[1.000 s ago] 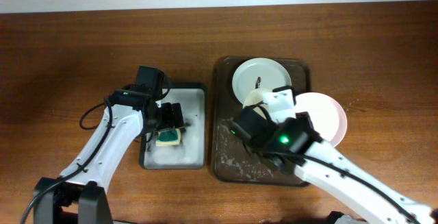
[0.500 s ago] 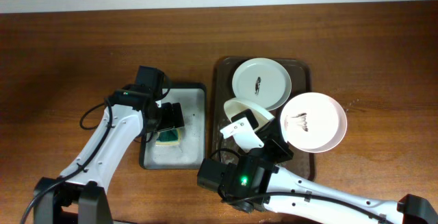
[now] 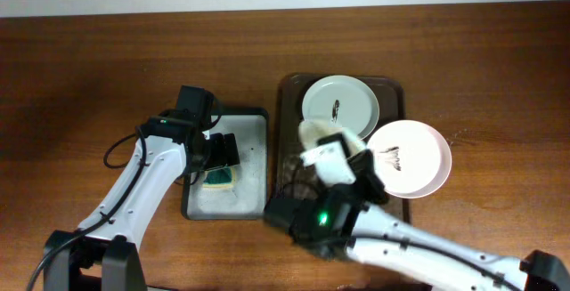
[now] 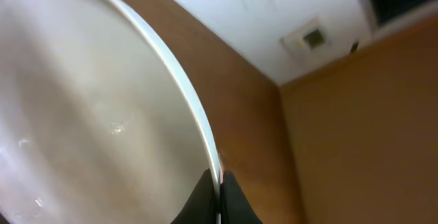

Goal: Clean dirty plates on tray and stack at the side
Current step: 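Lift the white plate with the right gripper and place it right of the tray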

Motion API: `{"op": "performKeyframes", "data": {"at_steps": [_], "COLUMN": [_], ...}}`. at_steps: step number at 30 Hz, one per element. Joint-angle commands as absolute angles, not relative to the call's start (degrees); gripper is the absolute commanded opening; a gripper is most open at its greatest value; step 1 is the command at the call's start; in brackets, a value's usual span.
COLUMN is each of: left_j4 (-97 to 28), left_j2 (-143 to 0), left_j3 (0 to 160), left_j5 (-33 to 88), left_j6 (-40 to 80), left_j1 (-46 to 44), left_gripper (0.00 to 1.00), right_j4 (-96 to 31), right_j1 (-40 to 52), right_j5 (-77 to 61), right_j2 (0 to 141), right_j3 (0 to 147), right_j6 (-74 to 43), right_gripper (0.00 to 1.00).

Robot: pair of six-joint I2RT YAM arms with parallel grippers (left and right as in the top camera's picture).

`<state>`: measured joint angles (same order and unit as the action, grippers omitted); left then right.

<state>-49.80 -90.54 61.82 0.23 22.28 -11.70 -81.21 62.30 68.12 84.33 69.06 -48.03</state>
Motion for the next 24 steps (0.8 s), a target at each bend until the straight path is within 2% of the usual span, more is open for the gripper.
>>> {"op": "performKeyframes", "data": {"at_steps": [1, 3, 5, 7, 9, 13, 17, 20, 23, 24], "left_j4": [-49.74, -49.74, -49.71, -49.74, -49.71, -49.74, -49.74, -49.74, -49.74, -49.74], "left_j2": [-90.41, -90.41, -90.41, -90.41, -90.41, -90.41, -90.41, -90.41, -90.41, -90.41], "left_j3": [61.63, 61.63, 61.63, 61.63, 61.63, 61.63, 61.63, 61.63, 61.63, 61.63], "left_j5": [0.86, 0.86, 0.86, 0.86, 0.86, 0.86, 0.86, 0.86, 0.86, 0.86], "left_j6": [23.05, 23.05, 23.05, 23.05, 23.07, 23.05, 23.07, 23.05, 23.05, 23.05], "left_j1": [-11.55, -11.55, -11.55, -11.55, -11.55, -11.55, -11.55, -11.55, -11.55, -11.55], "left_gripper": [0.99, 0.99, 0.99, 0.99, 0.99, 0.99, 0.99, 1.0, 1.0, 0.99], "right_j4": [-79.61, -75.99, -69.45, -63.05, -59.57, -56.14, -52.73, -52.07, -51.07, -51.31], "right_j1": [48.71, 37.85, 26.83, 9.28, -1.58, -25.32, -42.76, -48.03, -48.97, -48.53], "right_j5": [54.39, 41.93, 23.88, 2.11, -8.8, -12.86, -8.21, -4.16, -1.19, -2.81], "right_j2": [84.05, 84.05, 83.85, 82.26, 80.42, 80.95, 85.43, 89.86, 96.44, 97.97], "right_j3": [69.54, 69.56, 69.6, 69.67, 69.71, 69.65, 69.54, 69.54, 69.54, 69.54], "right_j6": [-53.32, -41.82, -22.46, -12.47, -9.21, -11.66, -24.73, -26.46, -26.44, -24.99], "right_gripper": [0.04, 0.04, 0.04, 0.04, 0.04, 0.04, 0.04, 0.04, 0.04, 0.09]}}
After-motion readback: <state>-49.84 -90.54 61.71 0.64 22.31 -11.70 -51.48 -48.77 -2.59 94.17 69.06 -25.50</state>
